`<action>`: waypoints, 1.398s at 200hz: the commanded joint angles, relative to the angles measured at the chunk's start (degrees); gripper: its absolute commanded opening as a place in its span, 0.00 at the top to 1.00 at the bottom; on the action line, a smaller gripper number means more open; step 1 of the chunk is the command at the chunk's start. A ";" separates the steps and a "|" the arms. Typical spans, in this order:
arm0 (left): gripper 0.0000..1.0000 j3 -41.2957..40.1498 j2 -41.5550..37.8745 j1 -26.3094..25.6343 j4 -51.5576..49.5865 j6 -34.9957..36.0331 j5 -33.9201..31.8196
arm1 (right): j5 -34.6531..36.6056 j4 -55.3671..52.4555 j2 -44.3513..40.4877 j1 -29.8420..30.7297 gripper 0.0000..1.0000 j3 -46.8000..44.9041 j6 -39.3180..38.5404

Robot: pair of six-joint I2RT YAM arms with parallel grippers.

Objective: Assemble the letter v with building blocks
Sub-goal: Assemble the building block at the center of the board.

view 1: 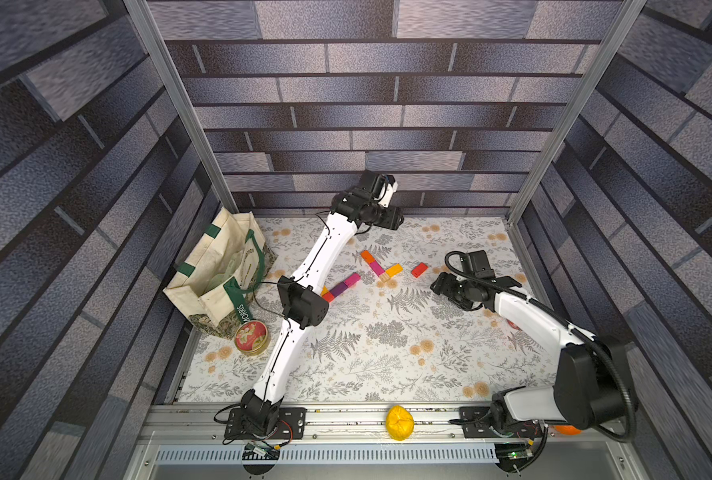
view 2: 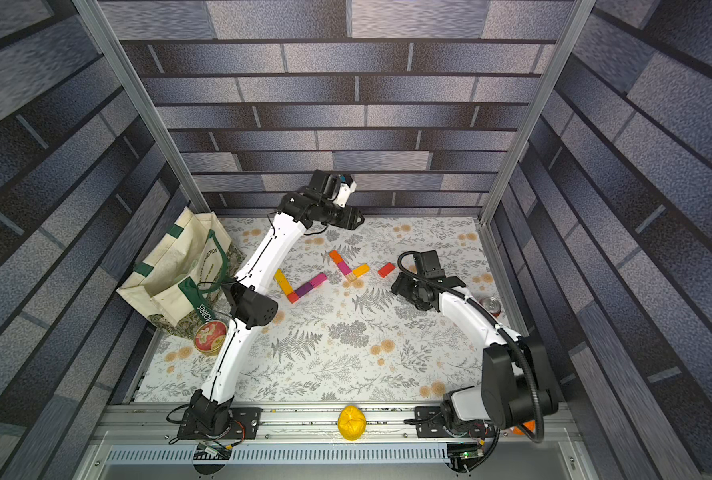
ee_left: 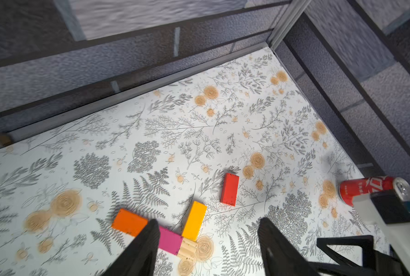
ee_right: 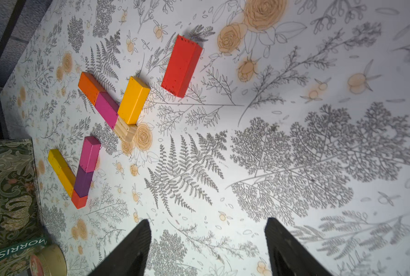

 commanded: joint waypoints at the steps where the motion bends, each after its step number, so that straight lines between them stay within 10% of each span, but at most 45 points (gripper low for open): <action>1: 0.32 0.44 -1.79 0.28 -9.31 -3.07 1.05 | -2.52 3.23 5.58 -0.30 0.24 4.73 -1.37; 69: 0.33 -5.26 -4.94 0.50 -10.53 -4.08 0.99 | -4.69 2.89 24.14 -0.30 0.28 18.84 -0.74; 163: 0.32 -54.32 -32.34 5.22 23.50 -10.58 5.61 | 0.52 -10.13 37.54 -0.30 0.32 35.78 -0.66; 279: 0.31 -73.27 -41.33 11.30 29.44 -16.36 6.30 | 4.61 -24.16 44.85 -0.23 0.38 47.83 1.45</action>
